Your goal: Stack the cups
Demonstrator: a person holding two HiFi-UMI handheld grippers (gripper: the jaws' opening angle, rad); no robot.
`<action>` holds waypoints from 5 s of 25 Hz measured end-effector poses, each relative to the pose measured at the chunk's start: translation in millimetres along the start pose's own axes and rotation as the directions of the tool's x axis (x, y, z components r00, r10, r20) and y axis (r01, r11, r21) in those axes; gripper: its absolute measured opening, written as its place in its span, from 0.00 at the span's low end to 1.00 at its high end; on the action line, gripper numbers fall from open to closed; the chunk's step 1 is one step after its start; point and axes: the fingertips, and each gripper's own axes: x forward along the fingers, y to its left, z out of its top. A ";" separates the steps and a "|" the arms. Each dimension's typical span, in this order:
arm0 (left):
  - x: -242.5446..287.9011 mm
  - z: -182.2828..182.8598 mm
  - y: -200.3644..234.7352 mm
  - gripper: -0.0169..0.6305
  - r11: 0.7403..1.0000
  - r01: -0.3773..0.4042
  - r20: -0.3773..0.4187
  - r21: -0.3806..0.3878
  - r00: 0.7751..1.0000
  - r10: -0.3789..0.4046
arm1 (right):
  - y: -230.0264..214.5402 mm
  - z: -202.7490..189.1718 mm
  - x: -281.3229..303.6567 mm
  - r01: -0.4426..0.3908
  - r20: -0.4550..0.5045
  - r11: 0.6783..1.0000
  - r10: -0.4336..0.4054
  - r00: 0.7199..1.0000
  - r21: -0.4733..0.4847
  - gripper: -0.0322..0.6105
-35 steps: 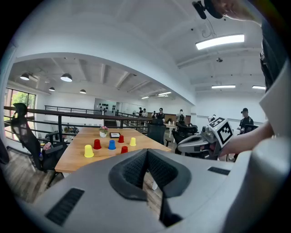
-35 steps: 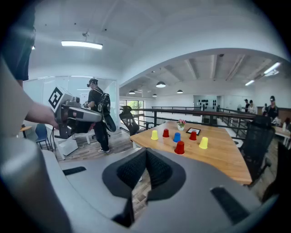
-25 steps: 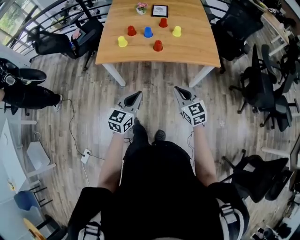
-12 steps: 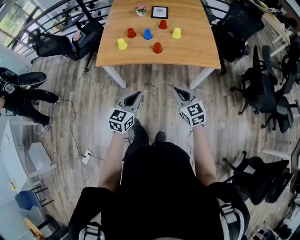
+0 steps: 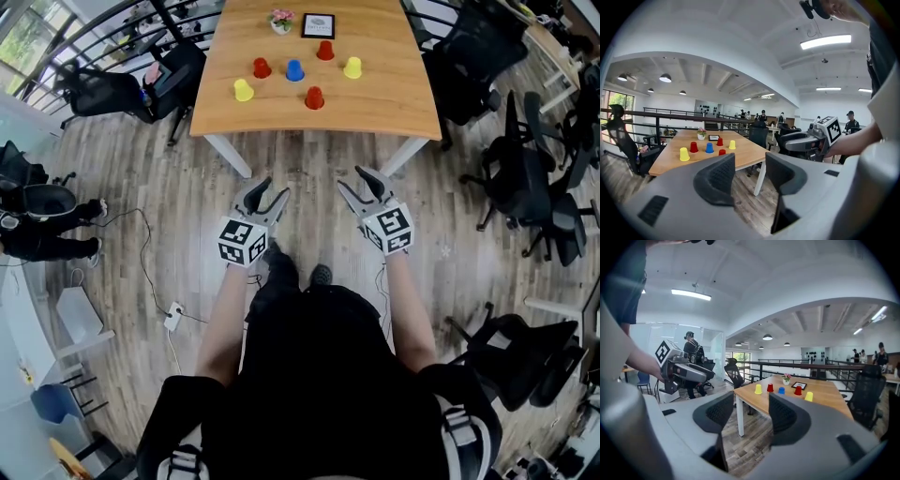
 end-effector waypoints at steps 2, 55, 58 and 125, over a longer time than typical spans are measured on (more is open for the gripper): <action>1.3 0.6 4.0 0.36 1.000 -0.007 -0.001 -0.006 1.000 0.007 | -3.1 3.6 2.0 0.015 -0.006 1.000 -0.015 1.000 -0.005 0.49; 249.3 22.2 365.2 0.37 0.994 0.103 -0.173 -0.036 0.979 -0.108 | -184.9 -15.6 323.9 0.243 -0.247 0.958 -0.201 0.948 0.153 0.59; 255.4 22.9 371.0 0.37 0.993 0.109 -0.174 -0.039 0.978 -0.114 | -187.7 -22.0 327.3 0.254 -0.264 0.956 -0.209 0.942 0.150 0.59; 372.3 -7.3 412.7 0.37 0.998 0.029 -0.360 -0.052 0.932 -0.046 | -278.7 -98.4 399.5 0.203 -0.434 0.966 -0.116 0.893 0.159 0.49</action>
